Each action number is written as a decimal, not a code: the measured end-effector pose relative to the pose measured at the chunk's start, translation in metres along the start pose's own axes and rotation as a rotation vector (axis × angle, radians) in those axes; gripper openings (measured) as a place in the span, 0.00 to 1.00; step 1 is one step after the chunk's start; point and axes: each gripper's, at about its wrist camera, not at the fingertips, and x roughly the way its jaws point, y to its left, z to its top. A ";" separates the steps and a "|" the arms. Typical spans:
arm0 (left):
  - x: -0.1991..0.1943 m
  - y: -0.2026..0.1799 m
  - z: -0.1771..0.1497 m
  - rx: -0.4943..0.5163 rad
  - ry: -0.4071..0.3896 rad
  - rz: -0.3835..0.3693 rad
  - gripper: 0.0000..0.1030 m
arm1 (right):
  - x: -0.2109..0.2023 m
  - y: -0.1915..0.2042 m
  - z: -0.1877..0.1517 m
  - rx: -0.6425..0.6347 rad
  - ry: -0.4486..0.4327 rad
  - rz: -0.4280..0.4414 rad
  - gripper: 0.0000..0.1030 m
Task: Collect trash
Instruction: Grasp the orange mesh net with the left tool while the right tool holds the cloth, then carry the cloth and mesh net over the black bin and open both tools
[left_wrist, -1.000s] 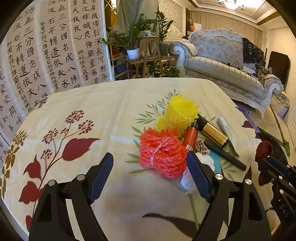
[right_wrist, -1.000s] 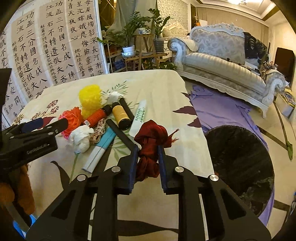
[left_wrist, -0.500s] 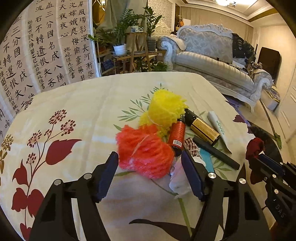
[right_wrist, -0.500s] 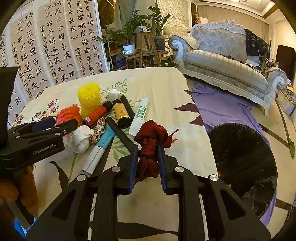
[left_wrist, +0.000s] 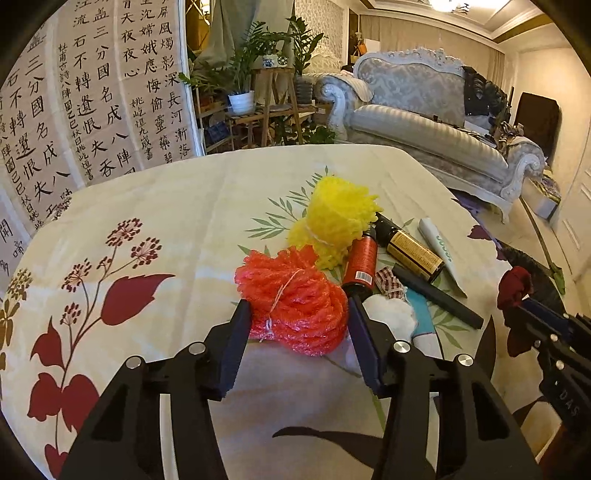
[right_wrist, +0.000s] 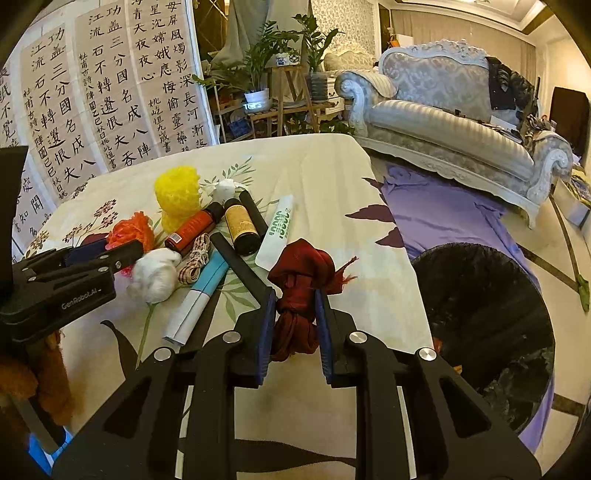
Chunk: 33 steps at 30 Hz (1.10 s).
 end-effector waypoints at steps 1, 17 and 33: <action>-0.003 0.001 -0.001 0.000 -0.007 0.007 0.51 | -0.001 0.000 -0.001 0.000 -0.002 0.000 0.21; -0.045 -0.015 -0.014 0.047 -0.053 0.023 0.51 | -0.027 -0.012 -0.010 0.016 -0.033 -0.026 0.21; -0.057 -0.106 -0.021 0.174 -0.087 -0.117 0.51 | -0.060 -0.081 -0.030 0.117 -0.065 -0.147 0.21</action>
